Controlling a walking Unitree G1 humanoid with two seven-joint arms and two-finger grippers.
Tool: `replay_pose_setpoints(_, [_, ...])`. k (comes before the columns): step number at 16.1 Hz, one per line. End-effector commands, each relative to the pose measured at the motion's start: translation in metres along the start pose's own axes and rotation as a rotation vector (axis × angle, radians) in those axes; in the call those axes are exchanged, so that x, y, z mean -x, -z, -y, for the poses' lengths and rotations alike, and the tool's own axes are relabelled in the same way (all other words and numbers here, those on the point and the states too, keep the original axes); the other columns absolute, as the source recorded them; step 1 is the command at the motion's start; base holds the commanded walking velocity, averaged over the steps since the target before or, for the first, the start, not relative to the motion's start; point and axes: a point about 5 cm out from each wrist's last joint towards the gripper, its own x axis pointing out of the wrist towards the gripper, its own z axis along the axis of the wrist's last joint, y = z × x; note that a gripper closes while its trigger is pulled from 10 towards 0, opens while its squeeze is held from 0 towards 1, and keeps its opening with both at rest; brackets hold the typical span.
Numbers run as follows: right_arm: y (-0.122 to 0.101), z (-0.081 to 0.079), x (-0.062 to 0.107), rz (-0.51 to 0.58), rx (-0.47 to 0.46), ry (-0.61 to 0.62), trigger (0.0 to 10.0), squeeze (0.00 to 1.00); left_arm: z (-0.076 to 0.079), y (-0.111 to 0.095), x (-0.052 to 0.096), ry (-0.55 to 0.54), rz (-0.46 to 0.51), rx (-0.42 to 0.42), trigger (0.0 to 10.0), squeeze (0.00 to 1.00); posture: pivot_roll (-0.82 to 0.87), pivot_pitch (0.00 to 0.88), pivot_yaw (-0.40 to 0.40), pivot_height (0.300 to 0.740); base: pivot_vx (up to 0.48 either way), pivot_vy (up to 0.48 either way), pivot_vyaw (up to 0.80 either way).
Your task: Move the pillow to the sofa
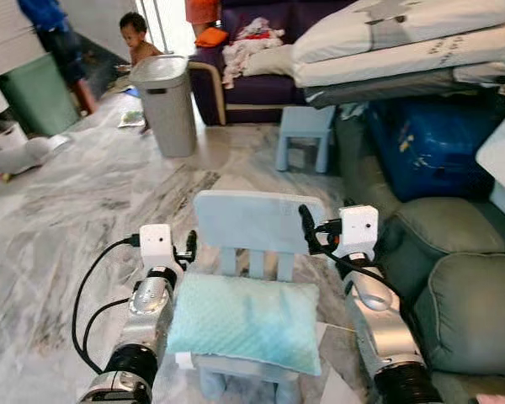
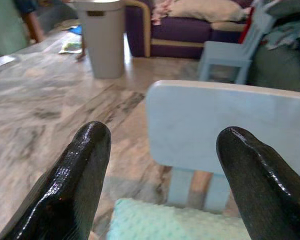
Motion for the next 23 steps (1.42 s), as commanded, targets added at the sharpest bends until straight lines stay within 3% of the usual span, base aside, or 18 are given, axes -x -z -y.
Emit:
replay_pose_setpoints(1, [0.001,-0.002,0.0,-0.006,-0.007,-0.005,10.0,0.0,-0.005,0.0,-0.001,-0.026,-0.018,0.009,10.0,0.0,-0.12,0.006,0.086,0.74,0.0,0.0,0.0])
replay_pose_setpoints(5, [0.002,-0.002,0.002,-0.006,0.0,-0.009,10.0,0.0,-0.005,0.003,0.001,-0.019,-0.022,0.001,10.0,0.0,-0.12,0.016,0.084,0.74,0.0,0.0,0.0])
replay_pose_setpoints(8, [0.014,-0.003,0.014,-0.054,-0.033,-0.012,10.0,0.0,-0.01,0.017,0.012,0.007,-0.051,-0.049,10.0,0.0,-0.11,0.049,0.077,0.74,0.0,0.0,0.0])
replay_pose_setpoints(12, [0.036,-0.006,0.049,-0.159,-0.051,-0.032,10.0,0.0,-0.024,0.053,0.049,0.007,-0.133,-0.088,10.0,0.0,-0.1,0.148,0.062,0.74,0.0,0.0,0.0])
replay_pose_setpoints(16, [0.04,-0.004,0.071,-0.206,-0.048,-0.037,10.0,0.0,-0.024,0.066,0.075,0.024,-0.167,-0.106,10.0,0.0,-0.1,0.223,0.052,0.74,0.0,0.0,0.0])
replay_pose_setpoints(23, [0.034,-0.006,0.073,-0.223,-0.042,-0.053,10.0,0.0,-0.024,0.054,0.074,0.02,-0.158,-0.106,10.0,0.0,-0.1,0.238,0.048,0.74,0.0,0.0,0.0])
